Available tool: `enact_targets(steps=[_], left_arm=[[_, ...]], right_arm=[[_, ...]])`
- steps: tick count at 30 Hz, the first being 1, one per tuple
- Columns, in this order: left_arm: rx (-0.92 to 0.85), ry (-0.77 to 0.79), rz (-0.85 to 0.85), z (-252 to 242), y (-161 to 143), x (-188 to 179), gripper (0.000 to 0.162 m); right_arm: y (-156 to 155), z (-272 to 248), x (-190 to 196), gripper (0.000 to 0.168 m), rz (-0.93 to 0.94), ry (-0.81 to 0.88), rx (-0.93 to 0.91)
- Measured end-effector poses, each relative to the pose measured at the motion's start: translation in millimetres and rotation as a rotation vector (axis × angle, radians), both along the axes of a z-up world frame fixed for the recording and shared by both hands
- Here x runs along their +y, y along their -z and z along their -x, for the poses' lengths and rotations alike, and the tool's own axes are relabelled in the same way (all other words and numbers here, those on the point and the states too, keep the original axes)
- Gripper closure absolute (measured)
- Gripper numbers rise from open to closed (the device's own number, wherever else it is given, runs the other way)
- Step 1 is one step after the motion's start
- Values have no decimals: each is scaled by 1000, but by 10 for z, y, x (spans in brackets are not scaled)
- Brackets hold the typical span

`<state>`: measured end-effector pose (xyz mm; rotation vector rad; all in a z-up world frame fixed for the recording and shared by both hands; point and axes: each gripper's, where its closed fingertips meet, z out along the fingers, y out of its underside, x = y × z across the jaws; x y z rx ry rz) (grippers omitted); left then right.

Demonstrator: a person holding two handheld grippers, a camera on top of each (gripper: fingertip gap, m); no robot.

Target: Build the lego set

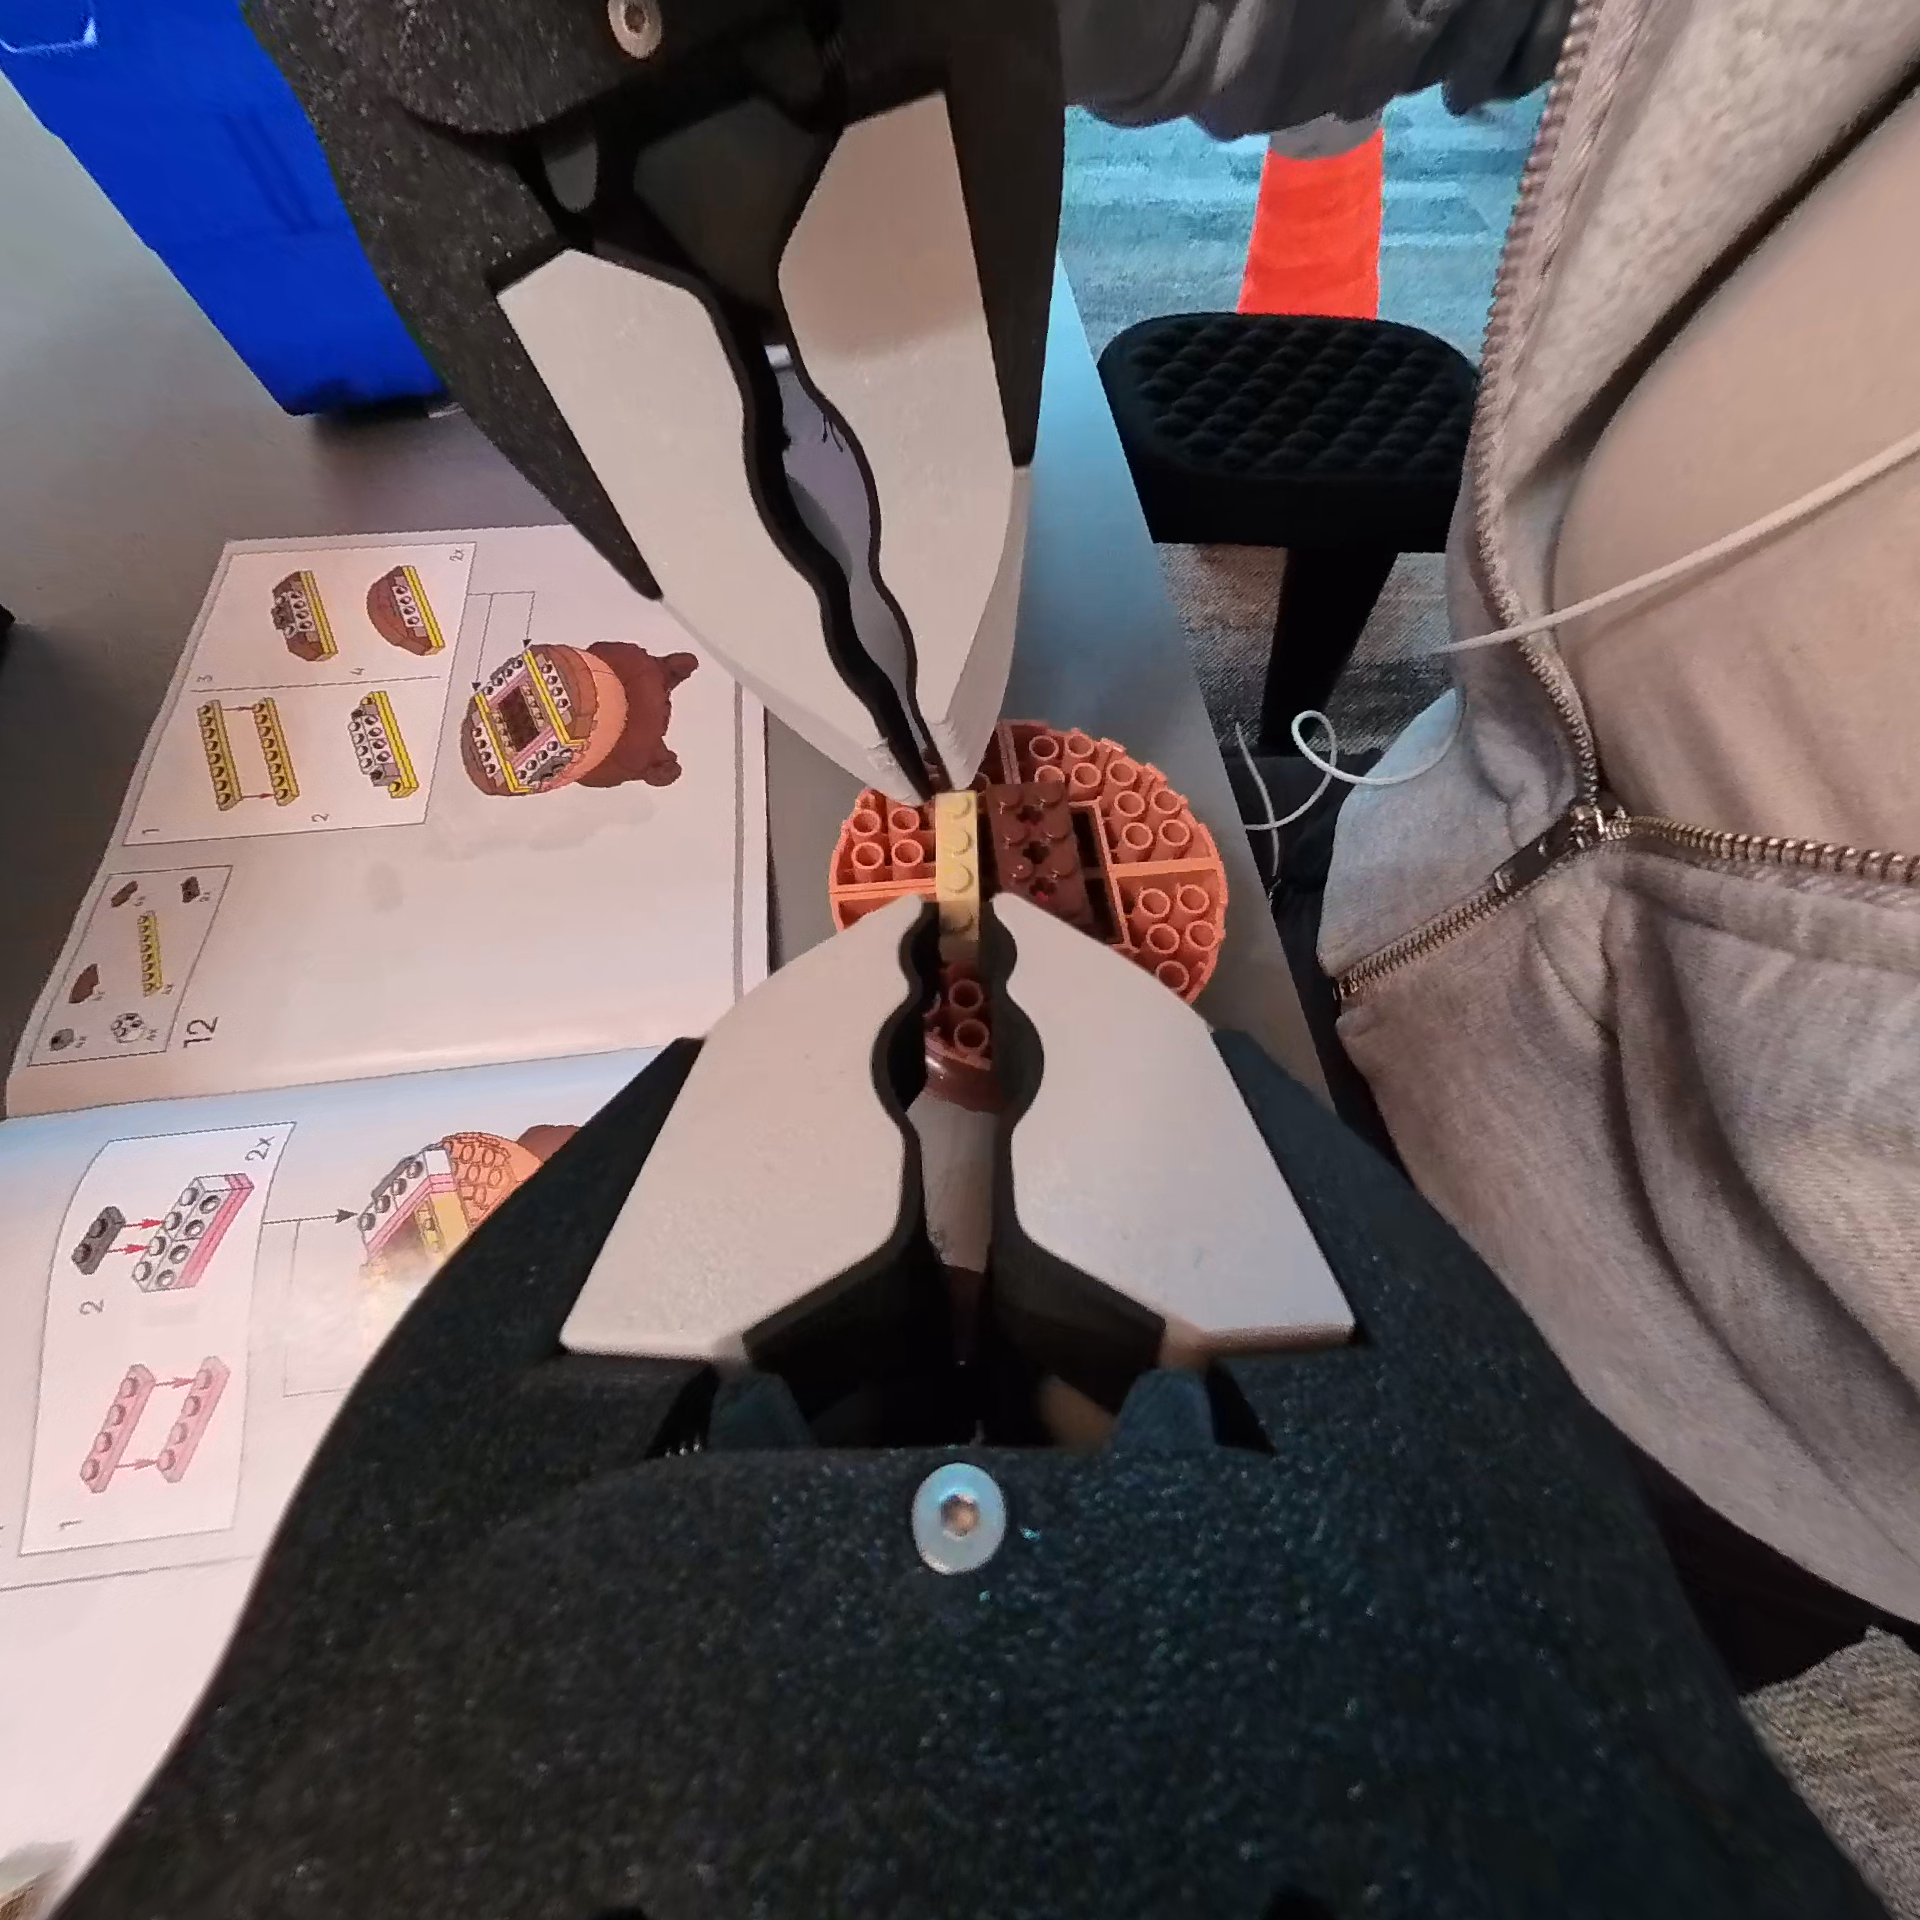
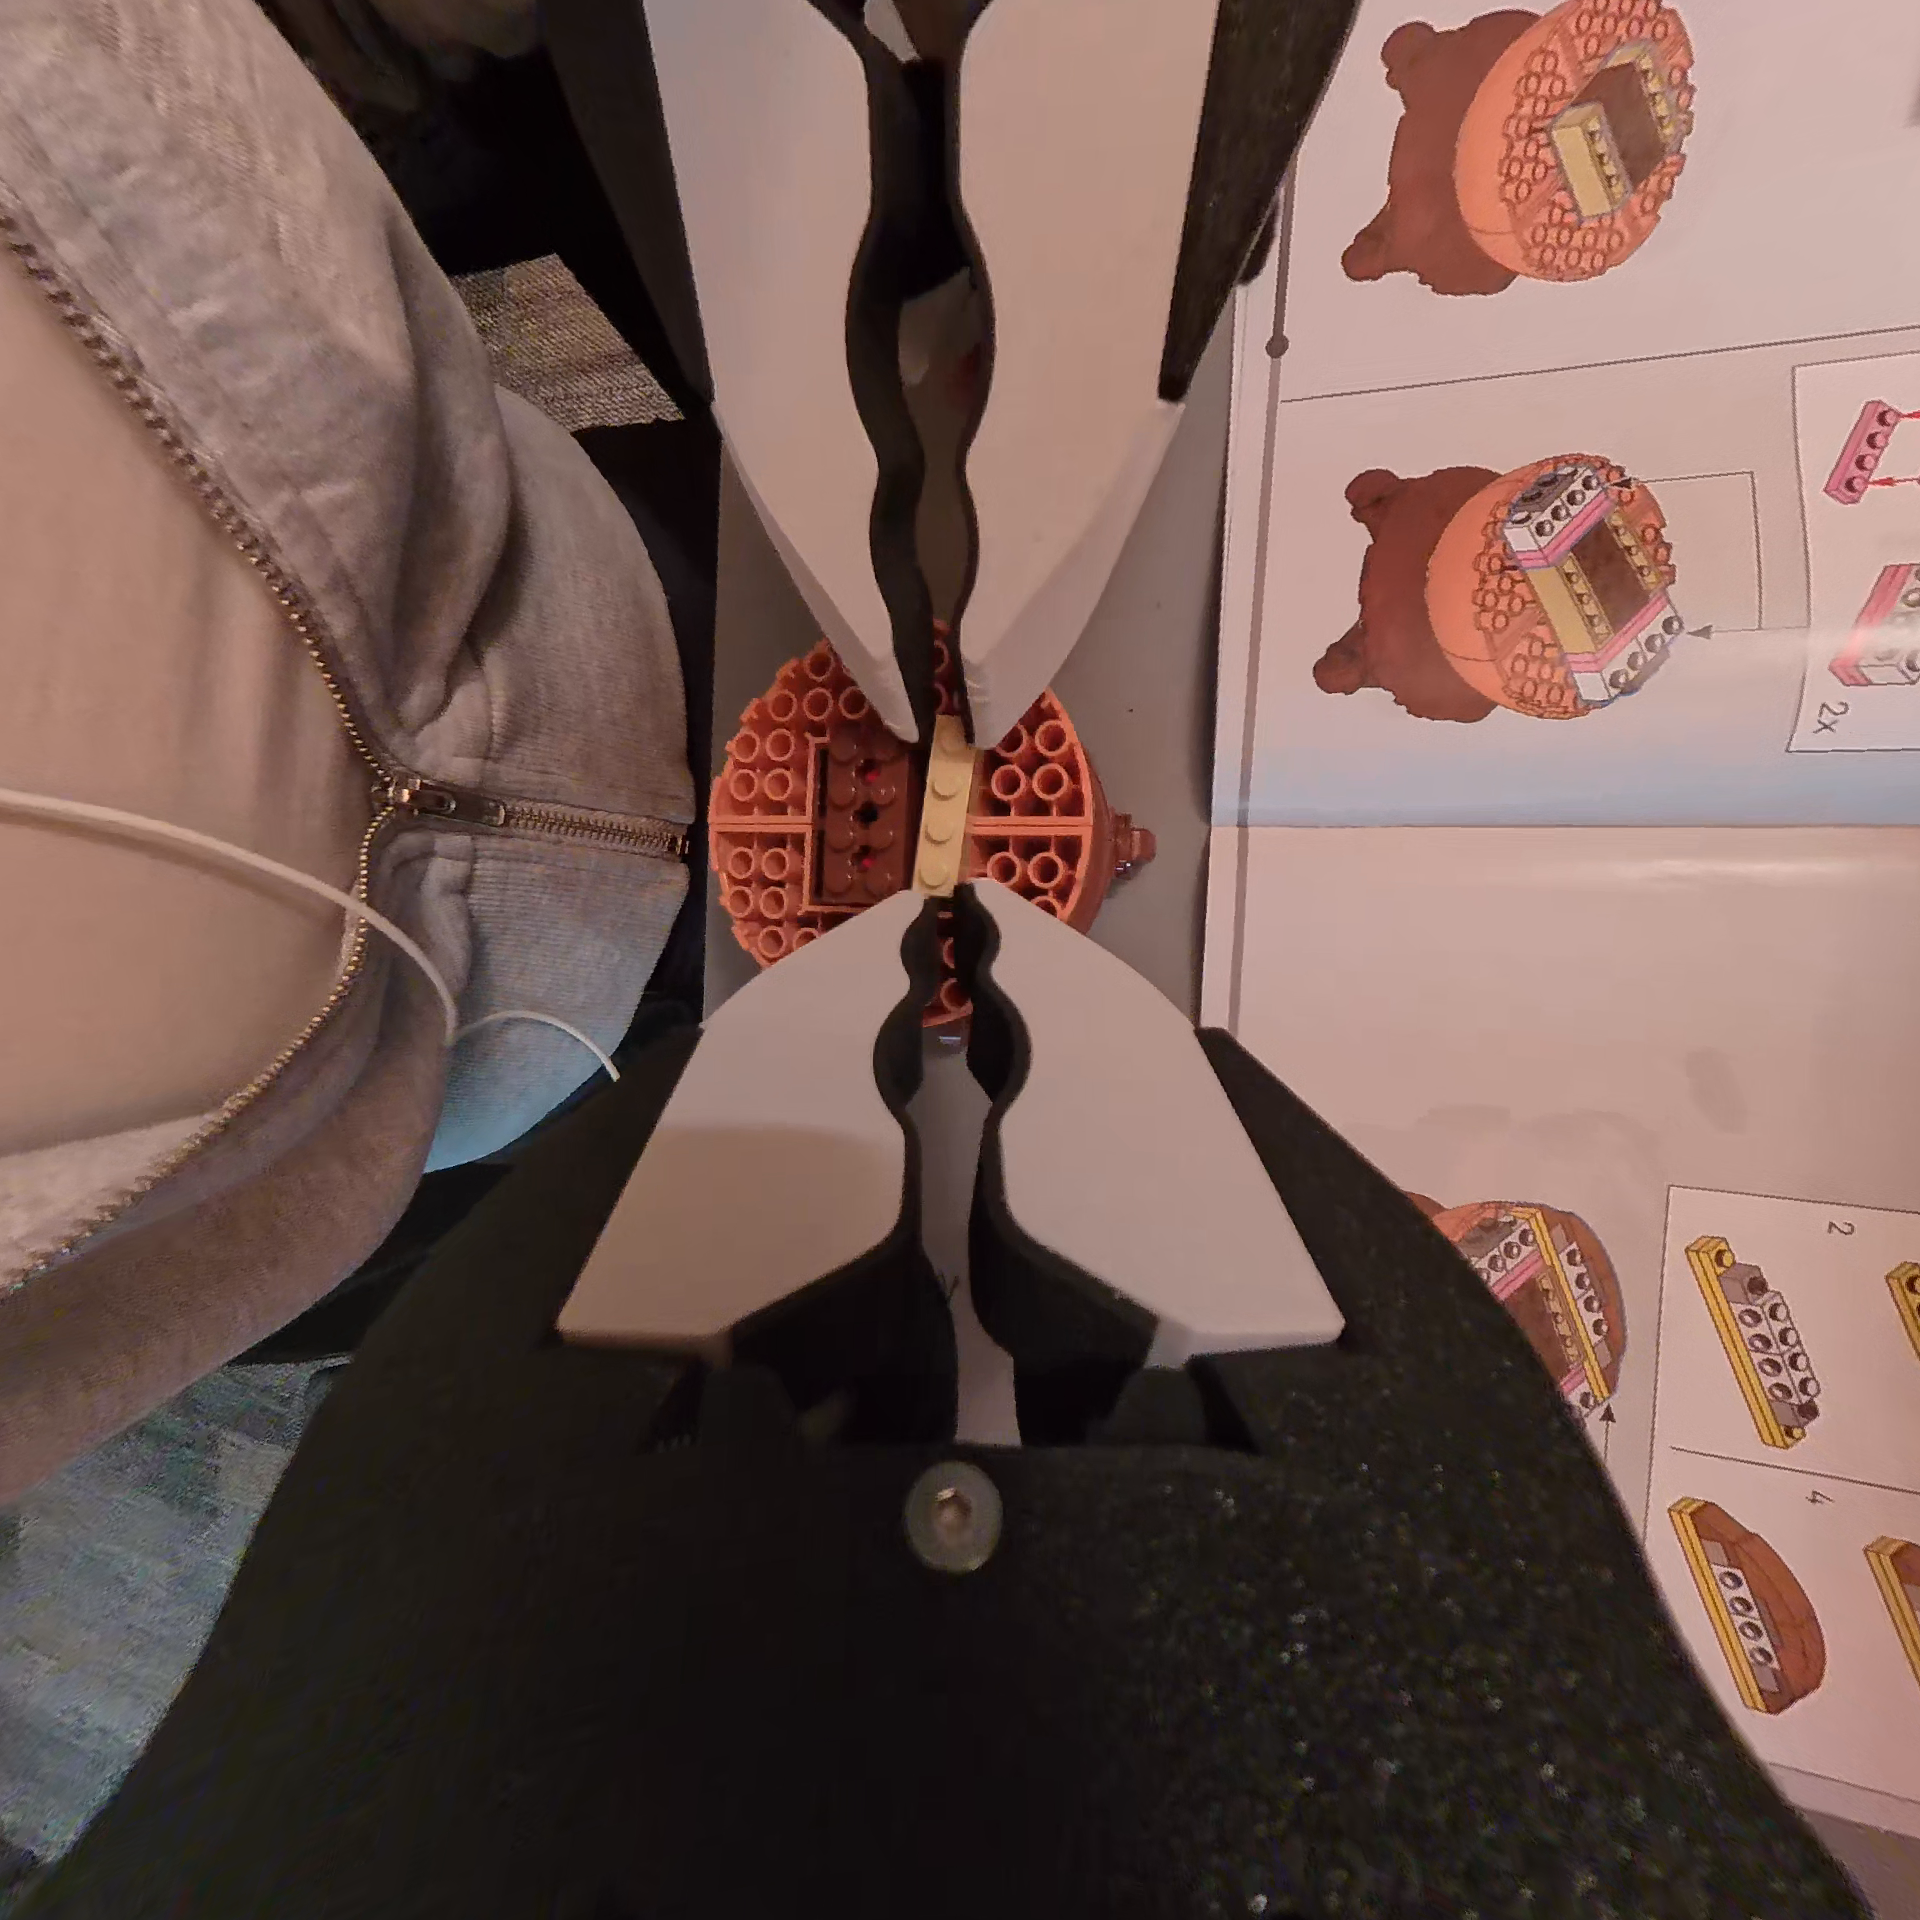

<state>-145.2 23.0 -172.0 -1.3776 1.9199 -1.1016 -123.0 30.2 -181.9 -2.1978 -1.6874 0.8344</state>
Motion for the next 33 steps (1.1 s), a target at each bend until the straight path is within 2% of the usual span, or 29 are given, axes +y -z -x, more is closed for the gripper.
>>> enact_targets(steps=[11,33], left_arm=[[45,52,-7,31,25,-39,153],[45,30,-35,37,97,-39,155]], right_arm=[[-4,10,1,166,0,-5,14],[9,-25,-39,164,-9,-8,27]])
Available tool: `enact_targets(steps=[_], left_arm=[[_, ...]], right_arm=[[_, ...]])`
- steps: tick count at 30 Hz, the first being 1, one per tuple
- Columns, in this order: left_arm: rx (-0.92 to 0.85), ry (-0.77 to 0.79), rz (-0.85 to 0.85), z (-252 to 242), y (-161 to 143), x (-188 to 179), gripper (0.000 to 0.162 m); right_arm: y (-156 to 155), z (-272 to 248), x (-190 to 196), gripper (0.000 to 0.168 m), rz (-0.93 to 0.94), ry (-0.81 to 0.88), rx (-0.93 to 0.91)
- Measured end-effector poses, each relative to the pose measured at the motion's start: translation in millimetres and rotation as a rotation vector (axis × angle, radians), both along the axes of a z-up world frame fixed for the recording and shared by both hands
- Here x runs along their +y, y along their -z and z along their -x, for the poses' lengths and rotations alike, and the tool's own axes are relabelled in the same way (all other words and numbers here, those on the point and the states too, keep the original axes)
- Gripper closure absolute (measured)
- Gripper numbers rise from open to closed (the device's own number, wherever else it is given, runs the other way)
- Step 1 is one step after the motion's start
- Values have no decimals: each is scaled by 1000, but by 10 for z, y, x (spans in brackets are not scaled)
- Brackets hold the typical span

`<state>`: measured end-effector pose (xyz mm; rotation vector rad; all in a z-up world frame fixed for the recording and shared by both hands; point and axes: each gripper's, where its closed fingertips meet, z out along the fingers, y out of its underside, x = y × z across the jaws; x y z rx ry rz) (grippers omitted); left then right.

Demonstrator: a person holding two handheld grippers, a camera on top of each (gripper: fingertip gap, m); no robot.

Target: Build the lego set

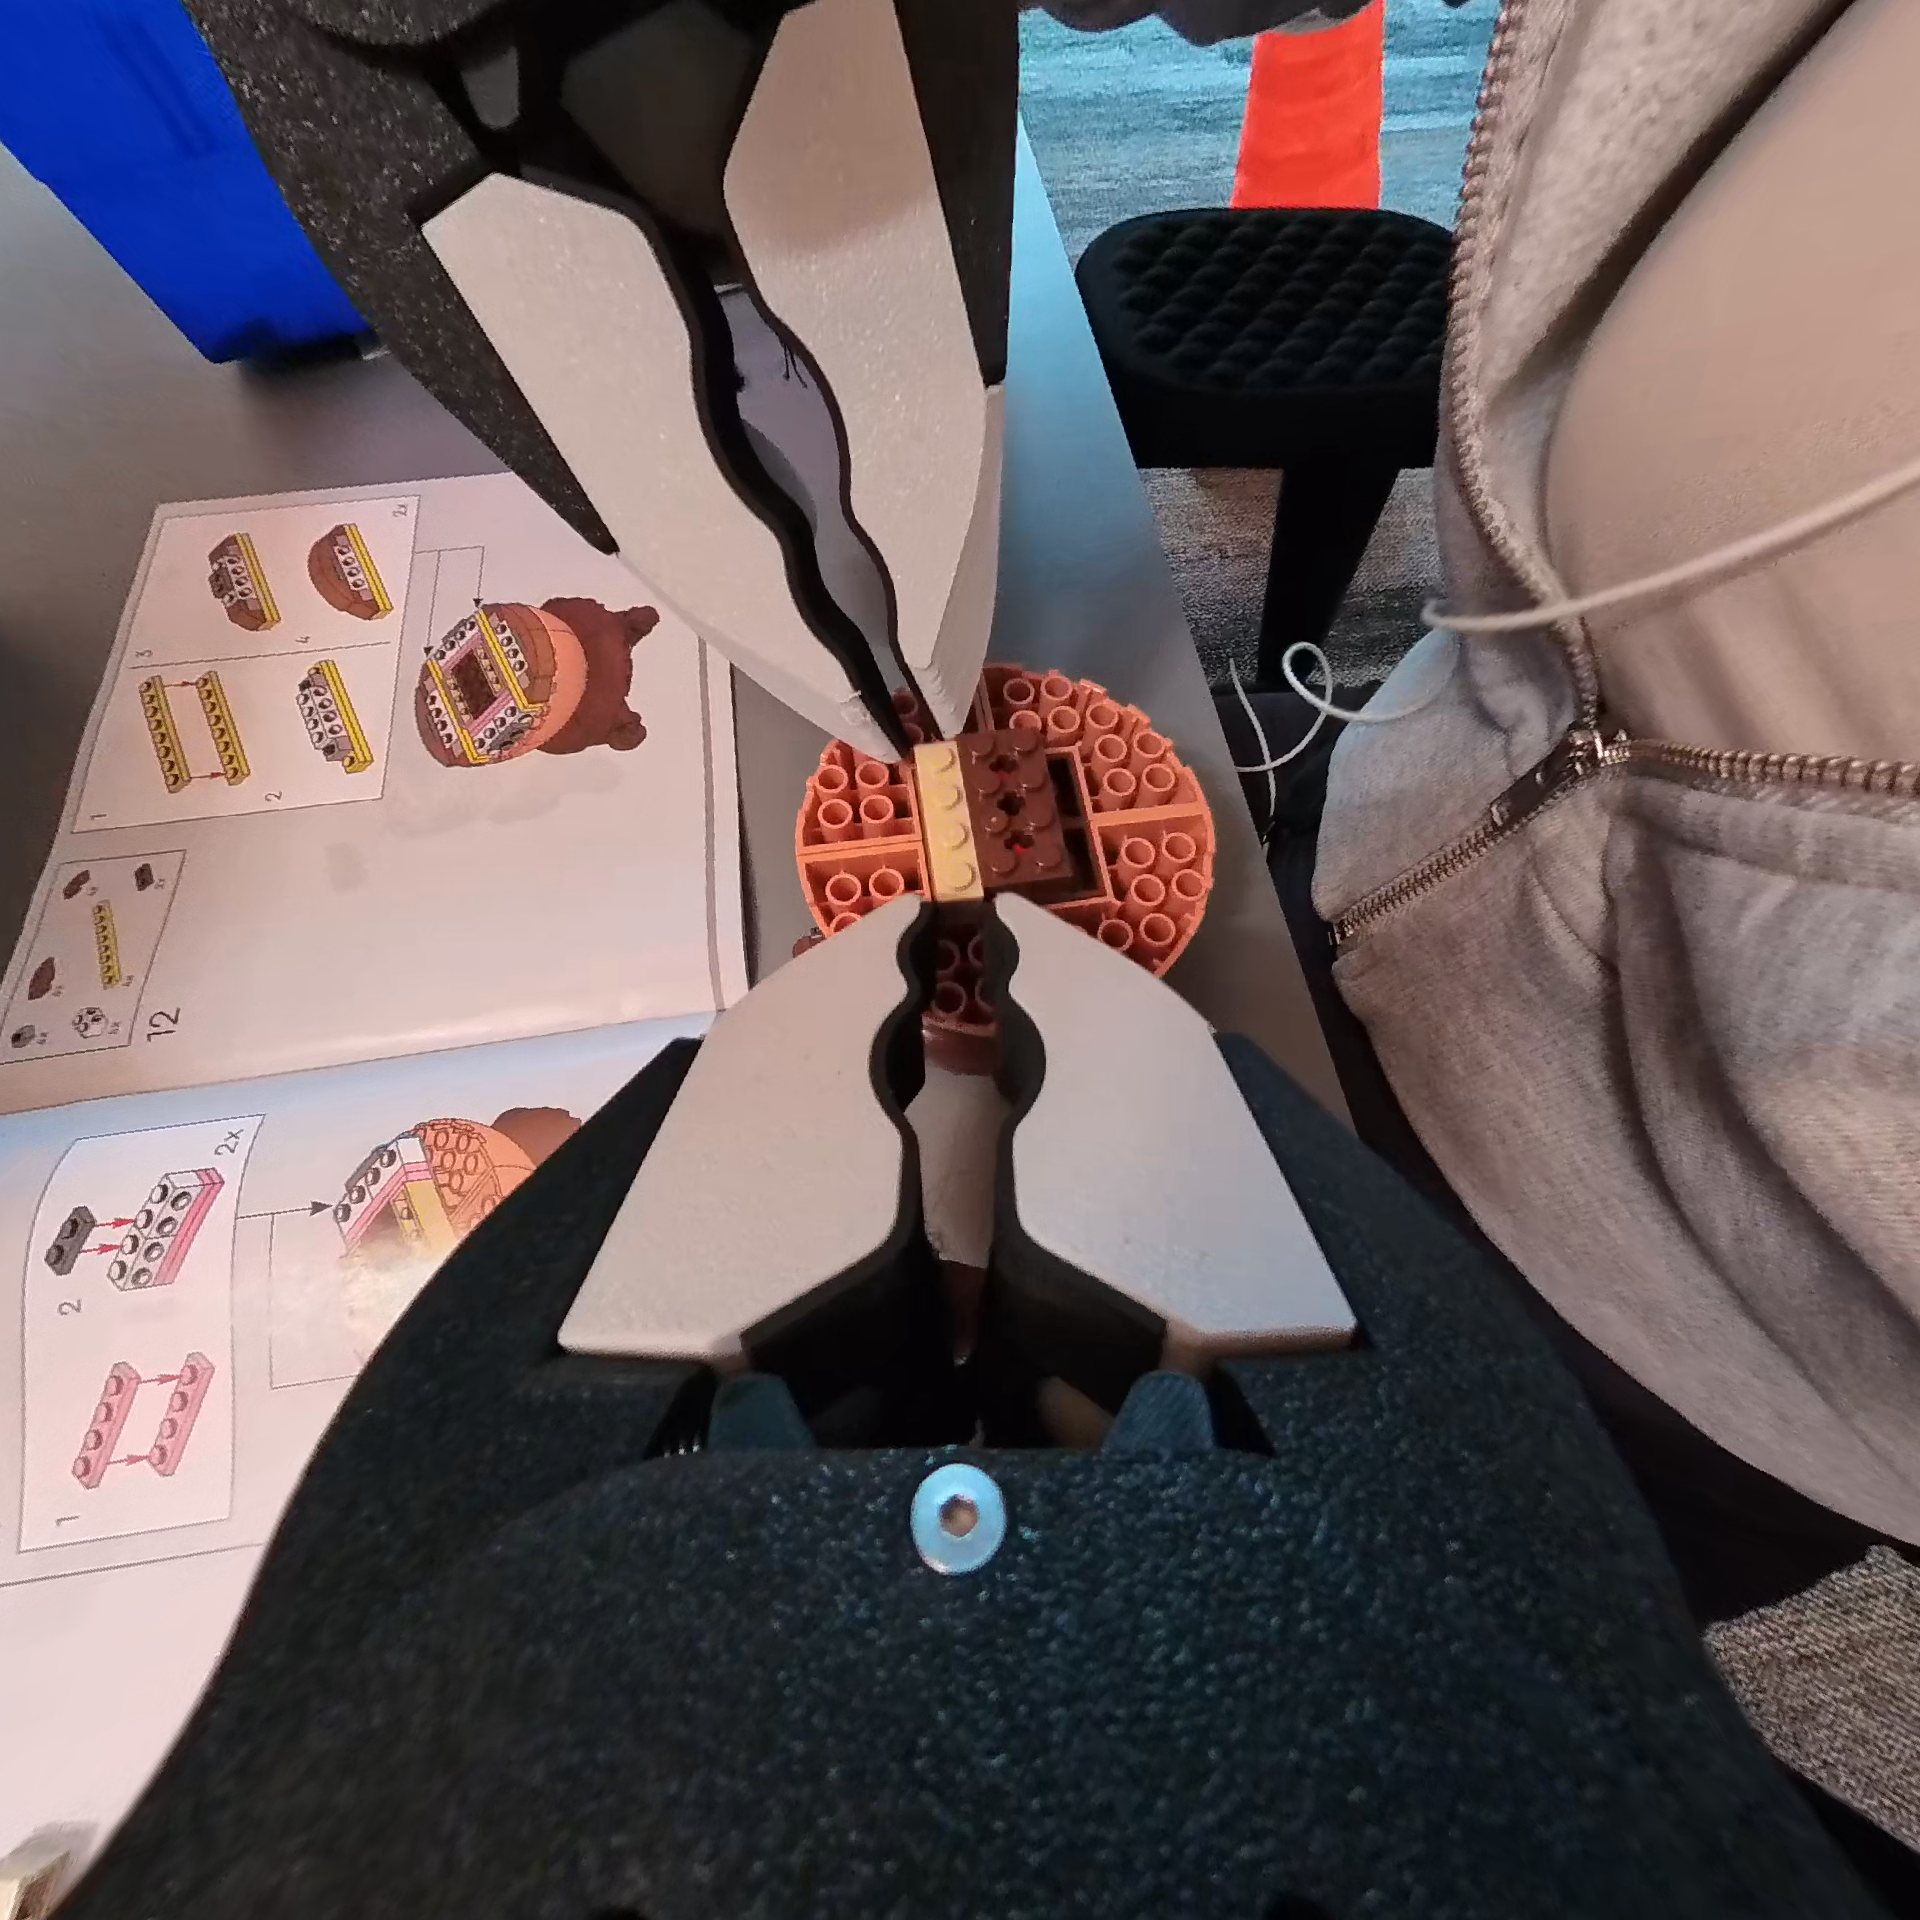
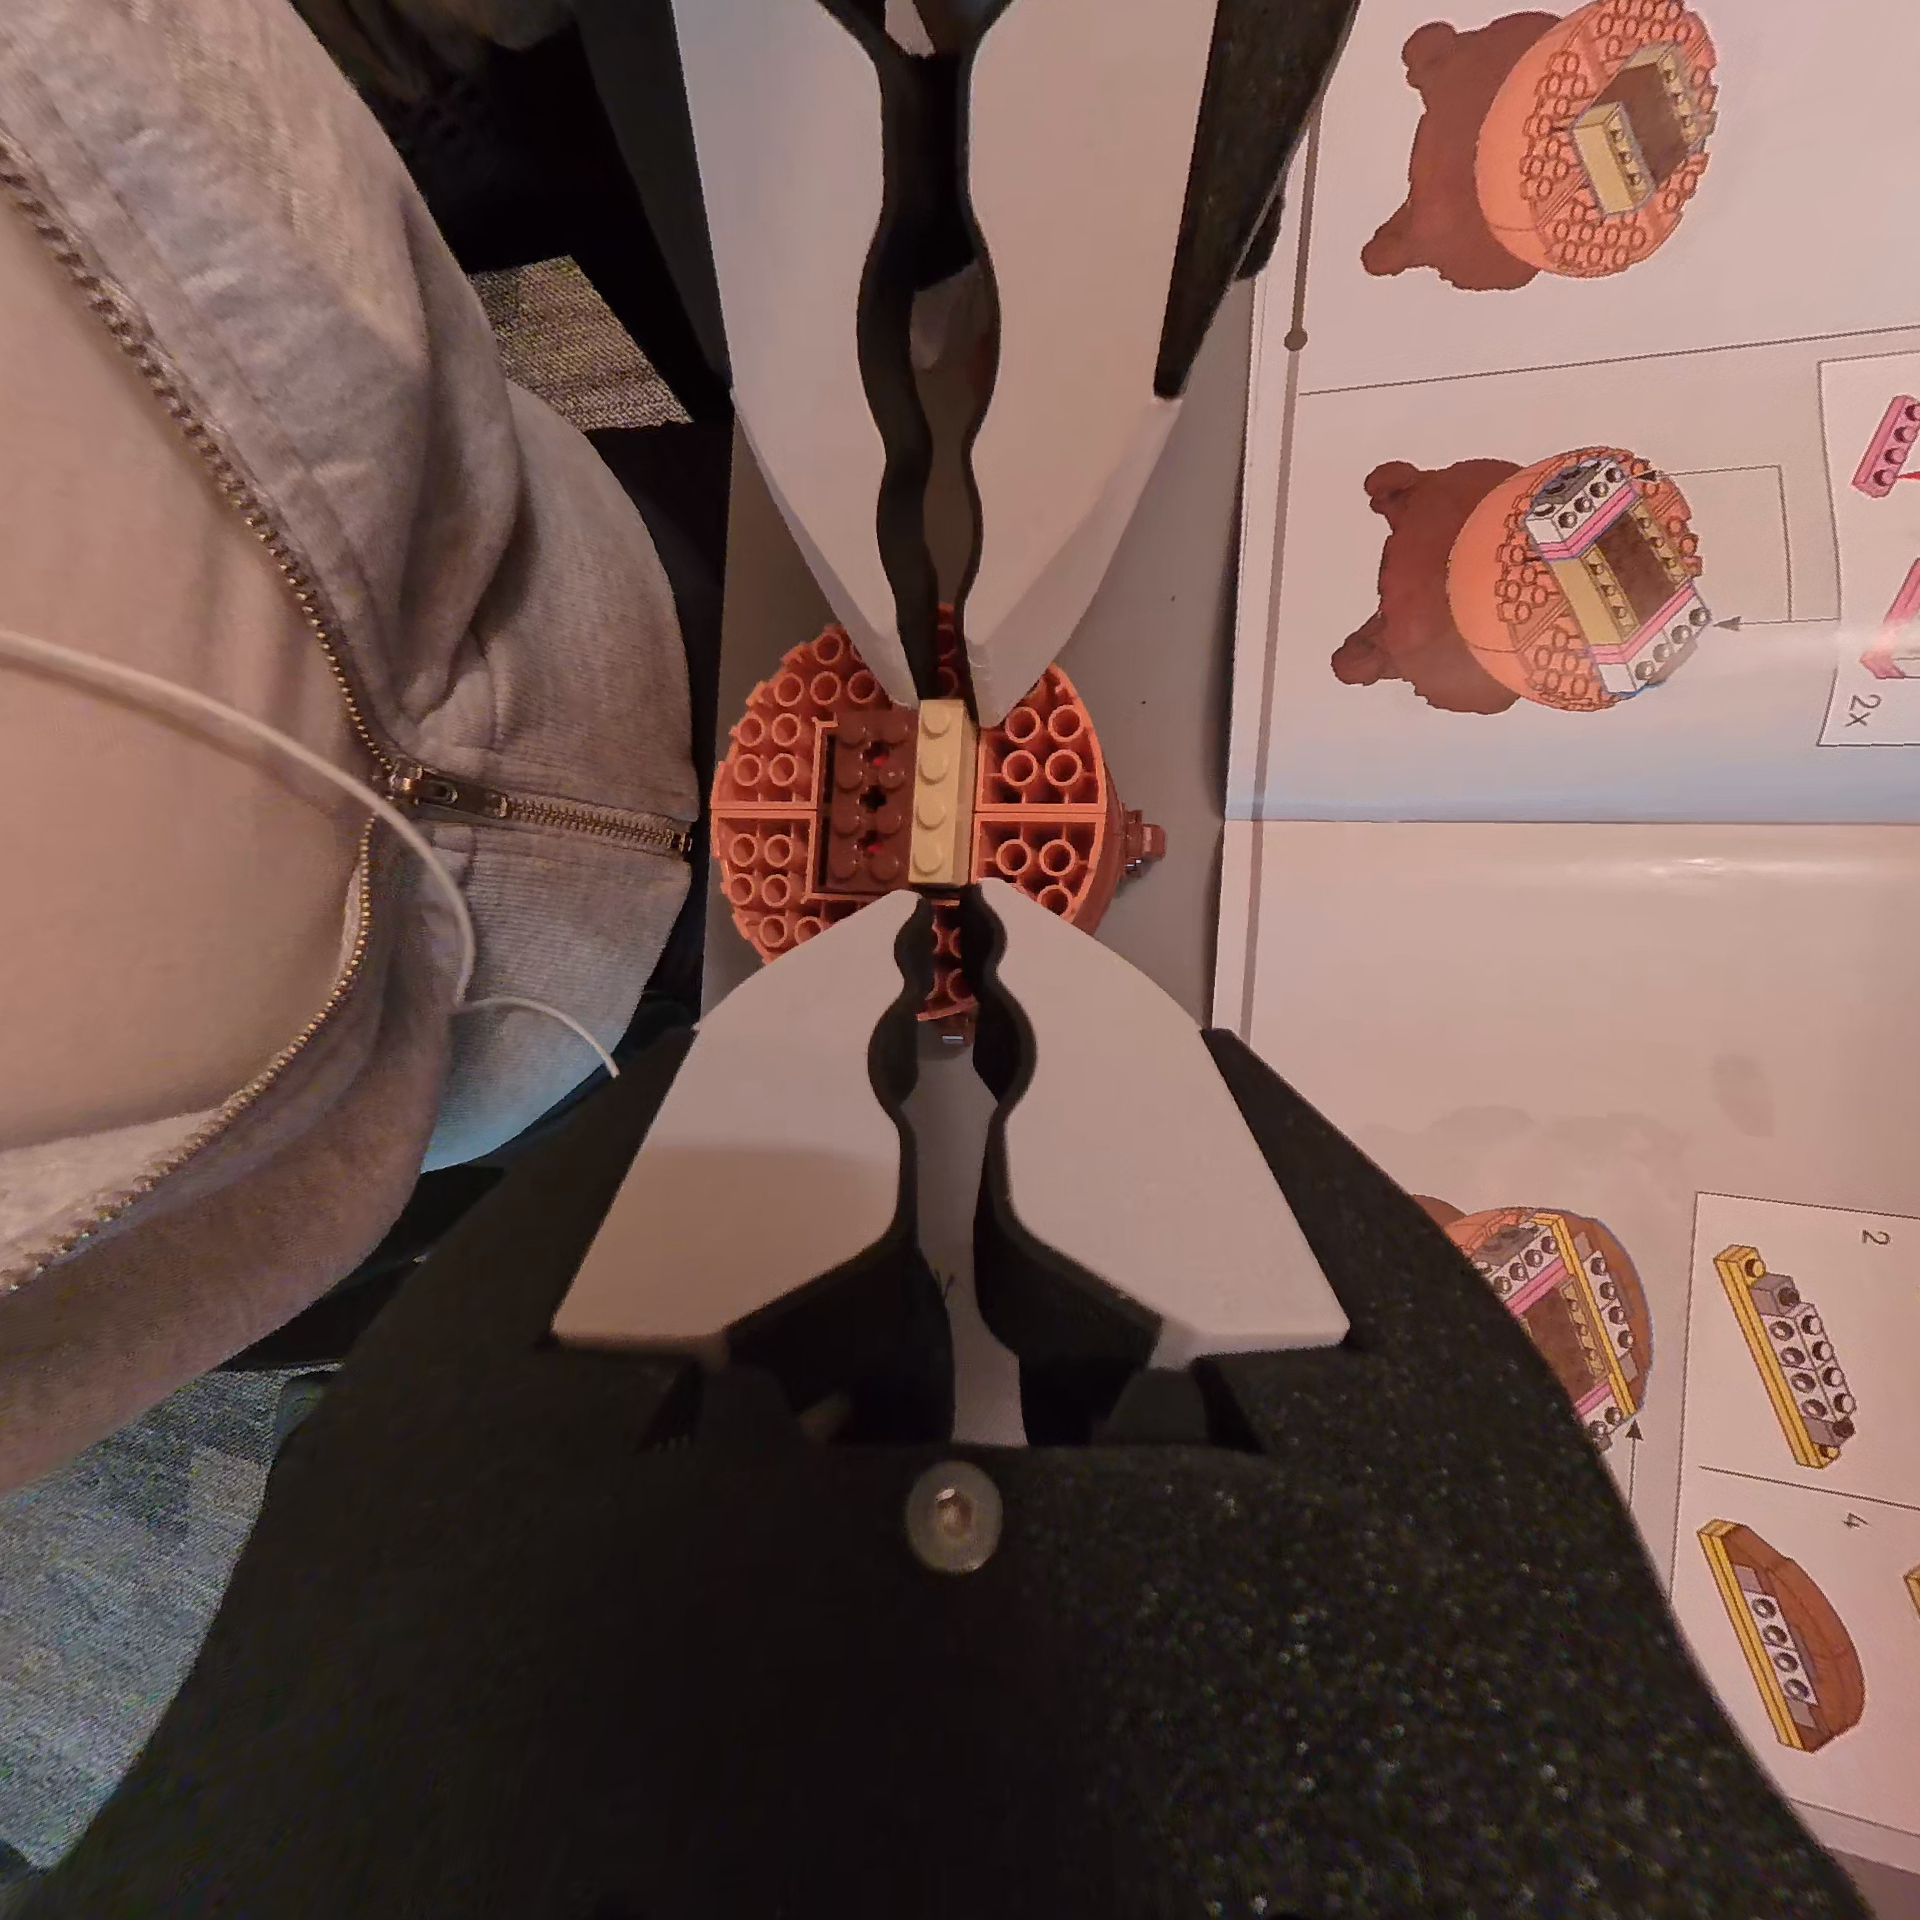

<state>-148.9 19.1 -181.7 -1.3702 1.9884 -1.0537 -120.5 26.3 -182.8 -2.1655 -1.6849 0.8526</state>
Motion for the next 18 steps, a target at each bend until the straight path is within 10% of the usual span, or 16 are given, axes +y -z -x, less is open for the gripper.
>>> enact_targets(steps=[18], left_arm=[[-37,-40,-4,9,-17,24,155]], right_arm=[[-14,-3,-1,163,-6,22,29]])
